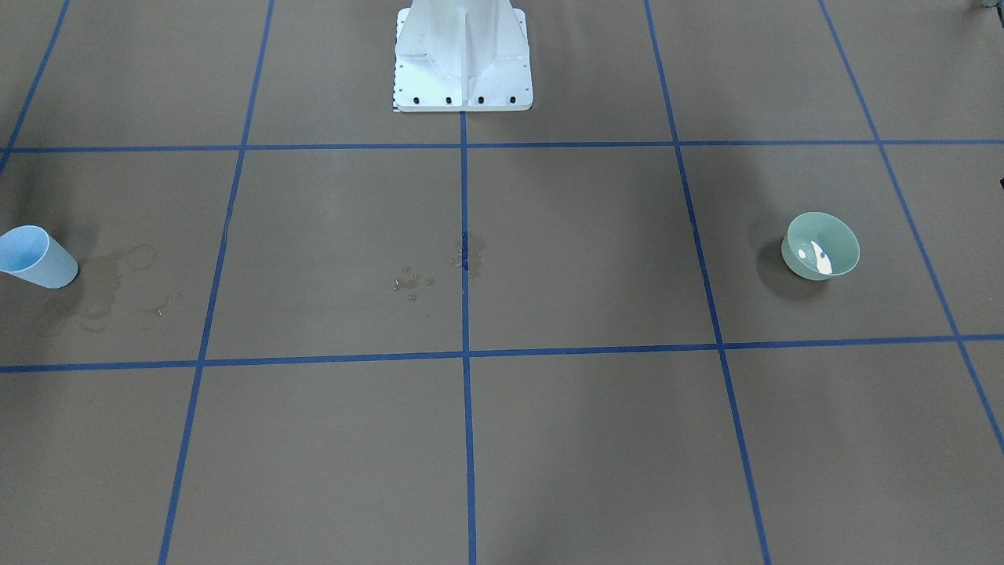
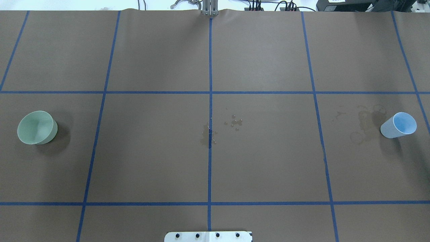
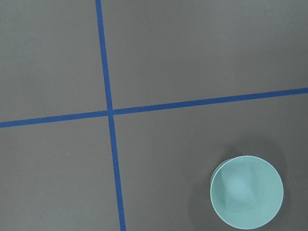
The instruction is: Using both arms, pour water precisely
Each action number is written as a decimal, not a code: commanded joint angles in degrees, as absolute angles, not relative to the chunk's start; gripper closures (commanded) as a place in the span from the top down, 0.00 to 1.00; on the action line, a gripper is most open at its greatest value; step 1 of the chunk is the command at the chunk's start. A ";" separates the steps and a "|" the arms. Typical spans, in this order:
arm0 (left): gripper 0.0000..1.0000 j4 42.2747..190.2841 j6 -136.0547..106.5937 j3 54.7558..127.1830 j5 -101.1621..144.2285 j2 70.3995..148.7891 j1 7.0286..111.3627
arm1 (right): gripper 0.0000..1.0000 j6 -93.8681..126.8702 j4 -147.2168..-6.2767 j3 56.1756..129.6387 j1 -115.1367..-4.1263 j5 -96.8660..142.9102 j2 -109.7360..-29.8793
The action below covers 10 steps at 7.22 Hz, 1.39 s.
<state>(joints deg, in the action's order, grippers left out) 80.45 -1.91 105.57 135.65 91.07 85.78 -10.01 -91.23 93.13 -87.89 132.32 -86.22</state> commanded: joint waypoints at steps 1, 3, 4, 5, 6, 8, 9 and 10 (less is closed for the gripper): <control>1.00 80.59 -1.93 105.29 135.62 90.09 85.78 | 1.00 -9.84 -89.30 92.99 -87.89 132.80 -86.84; 1.00 80.68 -2.02 105.55 135.70 90.17 85.78 | 1.00 -9.84 -89.47 92.72 -87.80 132.71 -86.57; 1.00 80.68 -2.02 105.64 135.70 90.26 85.78 | 1.00 -9.84 -89.47 92.72 -87.80 132.80 -86.49; 1.00 80.60 -2.02 105.73 135.70 90.35 85.78 | 1.00 -9.84 -89.39 92.72 -87.80 132.72 -86.48; 1.00 80.60 -2.11 105.73 135.79 90.61 85.78 | 1.00 -9.84 -89.82 92.99 -87.80 132.89 -86.48; 1.00 81.99 -1.93 105.47 135.70 90.79 85.78 | 1.00 -9.76 -90.09 93.08 -87.80 132.98 -86.75; 1.00 82.00 -1.93 105.64 135.70 90.79 85.78 | 1.00 -9.76 -90.09 93.16 -87.80 132.98 -86.49; 1.00 82.00 -1.93 105.64 135.70 90.70 85.78 | 1.00 -9.76 -90.70 92.82 -87.80 132.89 -86.14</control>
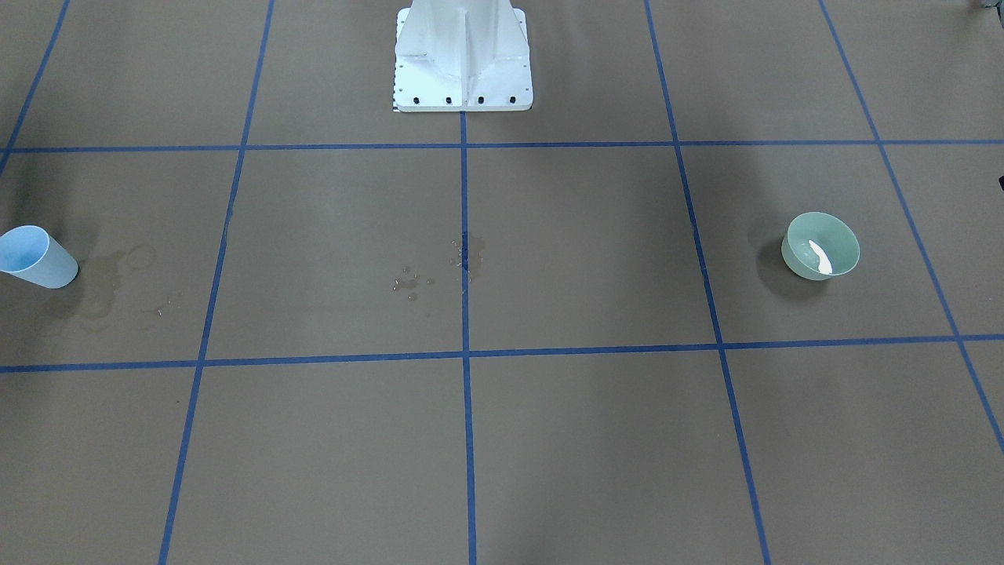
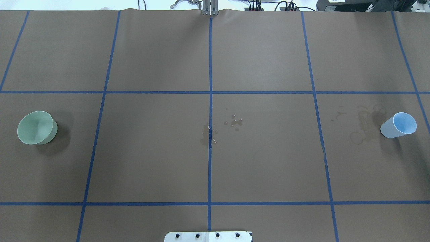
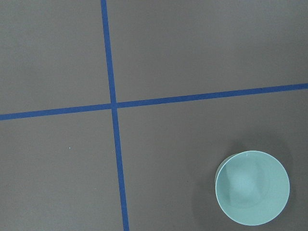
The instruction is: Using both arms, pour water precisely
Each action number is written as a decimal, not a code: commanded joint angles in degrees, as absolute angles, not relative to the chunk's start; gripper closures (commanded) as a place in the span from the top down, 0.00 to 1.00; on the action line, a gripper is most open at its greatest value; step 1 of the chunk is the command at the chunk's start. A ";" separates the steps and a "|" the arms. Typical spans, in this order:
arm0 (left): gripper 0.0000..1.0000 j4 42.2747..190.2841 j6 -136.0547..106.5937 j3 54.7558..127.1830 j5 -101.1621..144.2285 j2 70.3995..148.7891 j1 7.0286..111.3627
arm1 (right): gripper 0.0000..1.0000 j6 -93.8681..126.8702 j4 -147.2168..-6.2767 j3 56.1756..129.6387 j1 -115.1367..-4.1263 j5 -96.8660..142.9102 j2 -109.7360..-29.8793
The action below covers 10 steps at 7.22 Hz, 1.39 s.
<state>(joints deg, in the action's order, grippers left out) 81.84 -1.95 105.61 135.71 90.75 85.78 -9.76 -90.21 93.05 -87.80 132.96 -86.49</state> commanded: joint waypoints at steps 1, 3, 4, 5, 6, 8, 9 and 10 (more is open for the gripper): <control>1.00 82.00 -1.93 105.73 135.70 90.44 85.78 | 1.00 -9.76 -93.49 93.33 -87.80 132.98 -85.35; 1.00 82.00 -1.93 105.73 135.79 90.26 85.69 | 1.00 -9.84 -94.22 93.16 -87.71 132.89 -85.25; 1.00 82.09 -1.93 105.65 135.79 90.26 85.78 | 1.00 -9.84 -94.13 92.90 -87.71 132.89 -85.25; 1.00 82.00 -1.93 105.64 135.79 90.26 85.78 | 1.00 -9.84 -94.13 92.81 -87.71 132.89 -85.25; 1.00 82.00 -1.93 105.73 135.79 90.35 85.69 | 1.00 -9.76 -94.13 93.25 -87.71 132.98 -85.25; 1.00 82.00 -1.93 105.99 135.79 90.26 85.78 | 1.00 -9.76 -94.13 92.81 -87.54 132.98 -85.69; 1.00 82.00 -1.93 105.91 135.79 90.26 85.78 | 1.00 -9.84 -94.13 92.81 -87.45 133.07 -86.13; 1.00 82.09 -1.93 104.34 135.70 90.61 85.69 | 1.00 -9.93 -94.13 92.73 -87.10 132.98 -86.13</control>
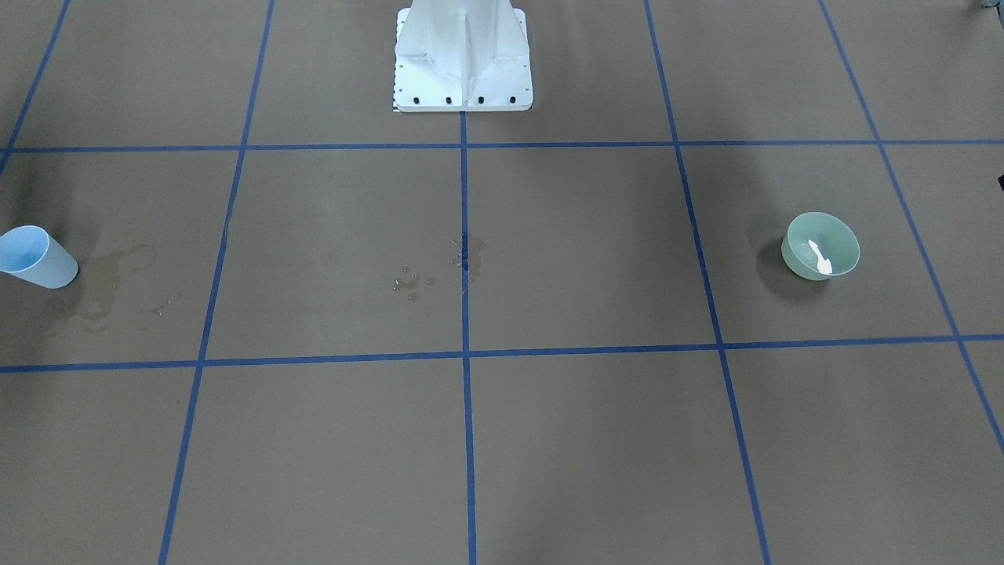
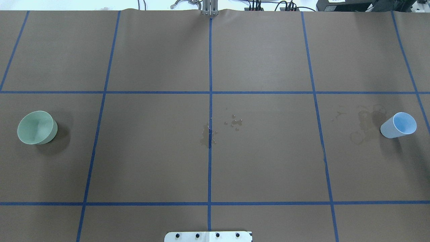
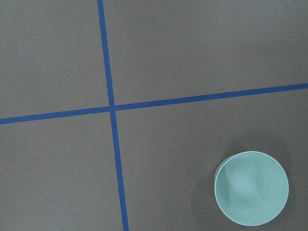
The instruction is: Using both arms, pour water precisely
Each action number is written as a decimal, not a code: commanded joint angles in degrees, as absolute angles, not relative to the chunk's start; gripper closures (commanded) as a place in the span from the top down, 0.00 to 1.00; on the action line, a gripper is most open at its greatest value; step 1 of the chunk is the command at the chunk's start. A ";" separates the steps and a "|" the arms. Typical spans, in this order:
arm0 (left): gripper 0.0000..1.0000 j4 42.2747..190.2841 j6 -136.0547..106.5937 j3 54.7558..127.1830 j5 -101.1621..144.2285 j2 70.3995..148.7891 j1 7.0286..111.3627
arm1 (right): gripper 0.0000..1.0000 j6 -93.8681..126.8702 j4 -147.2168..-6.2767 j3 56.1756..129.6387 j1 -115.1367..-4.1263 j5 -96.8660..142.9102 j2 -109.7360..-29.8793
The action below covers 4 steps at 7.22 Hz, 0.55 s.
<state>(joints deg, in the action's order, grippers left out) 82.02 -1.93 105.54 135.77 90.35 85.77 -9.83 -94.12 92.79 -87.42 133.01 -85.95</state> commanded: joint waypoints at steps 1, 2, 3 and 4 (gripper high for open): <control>1.00 81.83 -2.02 105.81 136.14 90.62 85.78 | 1.00 -9.84 -94.13 92.72 -84.58 132.63 -85.35; 1.00 81.83 -2.11 106.08 136.14 90.88 85.69 | 1.00 -9.84 -93.87 91.33 -84.29 132.45 -85.43; 1.00 82.00 -2.02 105.47 136.14 90.79 85.69 | 1.00 -9.93 -93.69 90.97 -84.37 132.97 -85.78; 1.00 83.74 -1.76 100.60 136.23 90.97 83.87 | 1.00 -9.93 -93.69 90.97 -84.37 132.80 -85.26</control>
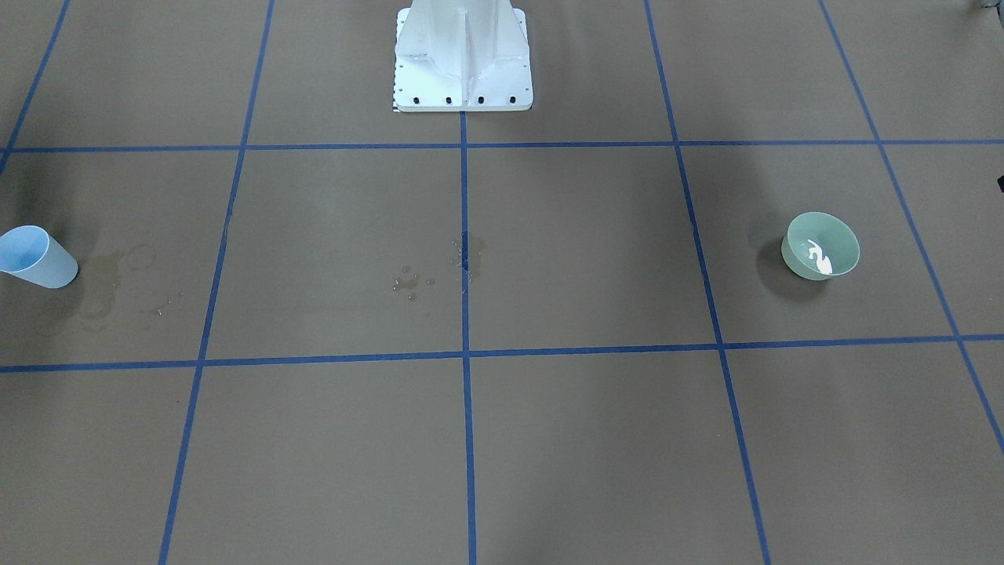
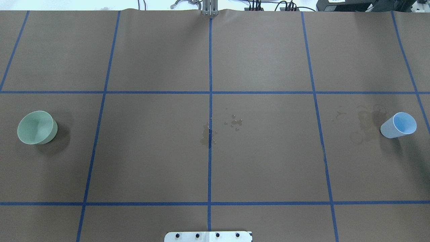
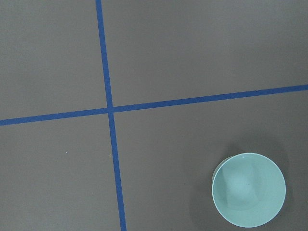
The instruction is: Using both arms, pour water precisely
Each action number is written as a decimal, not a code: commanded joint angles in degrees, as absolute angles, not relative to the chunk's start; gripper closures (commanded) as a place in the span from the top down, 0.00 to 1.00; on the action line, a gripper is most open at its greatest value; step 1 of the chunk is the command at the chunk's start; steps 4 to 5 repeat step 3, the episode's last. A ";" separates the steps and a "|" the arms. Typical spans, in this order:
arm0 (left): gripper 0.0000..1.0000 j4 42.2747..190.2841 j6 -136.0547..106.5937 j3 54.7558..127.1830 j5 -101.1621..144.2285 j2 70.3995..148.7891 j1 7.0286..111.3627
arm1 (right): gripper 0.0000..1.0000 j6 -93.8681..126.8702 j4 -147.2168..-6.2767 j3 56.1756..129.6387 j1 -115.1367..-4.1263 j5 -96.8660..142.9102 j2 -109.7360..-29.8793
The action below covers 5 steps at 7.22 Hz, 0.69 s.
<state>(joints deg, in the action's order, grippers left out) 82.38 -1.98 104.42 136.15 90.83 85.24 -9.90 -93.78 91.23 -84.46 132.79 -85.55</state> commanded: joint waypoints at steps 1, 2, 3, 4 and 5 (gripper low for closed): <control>1.00 85.15 -2.02 103.33 136.84 89.49 83.93 | 1.00 -9.84 -93.60 91.58 -84.38 132.89 -85.08; 1.00 85.86 -2.11 102.31 136.85 89.82 83.76 | 1.00 -9.76 -93.60 92.19 -84.38 132.89 -85.17; 1.00 85.78 -2.02 101.96 137.02 90.09 83.85 | 1.00 -9.84 -93.69 92.55 -84.46 132.98 -85.34; 1.00 85.78 -2.02 101.96 137.02 90.09 83.85 | 1.00 -9.84 -93.69 92.55 -84.46 132.98 -85.34; 1.00 85.78 -2.02 101.96 137.02 90.09 83.85 | 1.00 -9.84 -93.69 92.55 -84.46 132.98 -85.34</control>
